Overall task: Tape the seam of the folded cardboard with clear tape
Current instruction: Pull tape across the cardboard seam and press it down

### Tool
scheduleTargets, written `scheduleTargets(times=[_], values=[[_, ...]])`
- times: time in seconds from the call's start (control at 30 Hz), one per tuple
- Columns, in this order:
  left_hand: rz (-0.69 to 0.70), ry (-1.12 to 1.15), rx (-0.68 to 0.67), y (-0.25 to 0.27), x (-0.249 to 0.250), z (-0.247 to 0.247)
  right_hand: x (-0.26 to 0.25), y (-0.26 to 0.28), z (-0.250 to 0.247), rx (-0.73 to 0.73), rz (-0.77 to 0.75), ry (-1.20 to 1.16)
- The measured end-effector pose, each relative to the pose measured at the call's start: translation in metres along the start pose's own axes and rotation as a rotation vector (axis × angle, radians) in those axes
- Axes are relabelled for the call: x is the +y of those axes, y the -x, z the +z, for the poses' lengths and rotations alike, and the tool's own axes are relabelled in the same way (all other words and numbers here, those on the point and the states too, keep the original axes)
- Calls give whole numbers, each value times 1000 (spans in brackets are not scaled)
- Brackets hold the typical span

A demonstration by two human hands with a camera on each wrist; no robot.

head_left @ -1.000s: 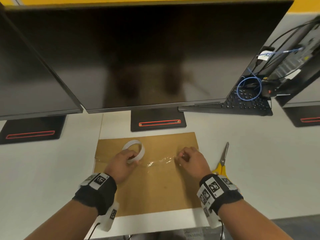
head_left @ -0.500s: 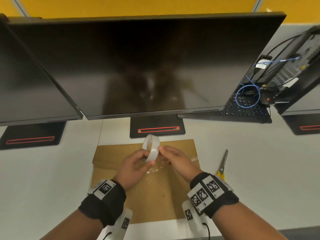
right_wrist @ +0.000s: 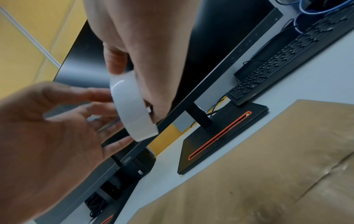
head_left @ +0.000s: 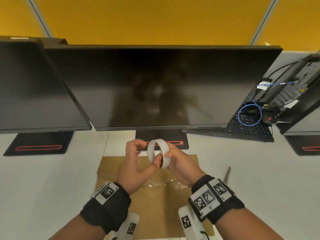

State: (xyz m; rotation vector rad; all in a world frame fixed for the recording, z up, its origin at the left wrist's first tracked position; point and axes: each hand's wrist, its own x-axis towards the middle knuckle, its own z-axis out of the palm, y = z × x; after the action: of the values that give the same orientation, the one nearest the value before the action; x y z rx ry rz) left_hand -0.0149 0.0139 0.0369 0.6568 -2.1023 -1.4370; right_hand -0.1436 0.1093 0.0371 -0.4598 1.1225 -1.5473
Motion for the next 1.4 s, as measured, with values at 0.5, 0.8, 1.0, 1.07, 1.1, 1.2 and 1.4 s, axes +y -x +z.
scheduleTargets(times=[0.5,0.8,1.0,1.07,1.1,1.2,1.4], values=[[-14,-91,-299,-17,-1,-8,-9,4,9,-83,-47,186],[-162,1,-376,-20,4,-19,-7,-2,12,-126,-7,231],[-178,79,-328,-18,7,-19,-18,1,26,-114,-24,204],[-174,76,-314,-17,8,-19,-20,-1,29,-128,-36,203],[-172,74,-338,-17,8,-20,-20,-2,29,-150,-44,203],[-222,201,-455,-23,11,-28,-18,-3,24,-195,-38,189],[-333,241,-403,-29,14,-32,-20,-2,25,-246,-66,269]])
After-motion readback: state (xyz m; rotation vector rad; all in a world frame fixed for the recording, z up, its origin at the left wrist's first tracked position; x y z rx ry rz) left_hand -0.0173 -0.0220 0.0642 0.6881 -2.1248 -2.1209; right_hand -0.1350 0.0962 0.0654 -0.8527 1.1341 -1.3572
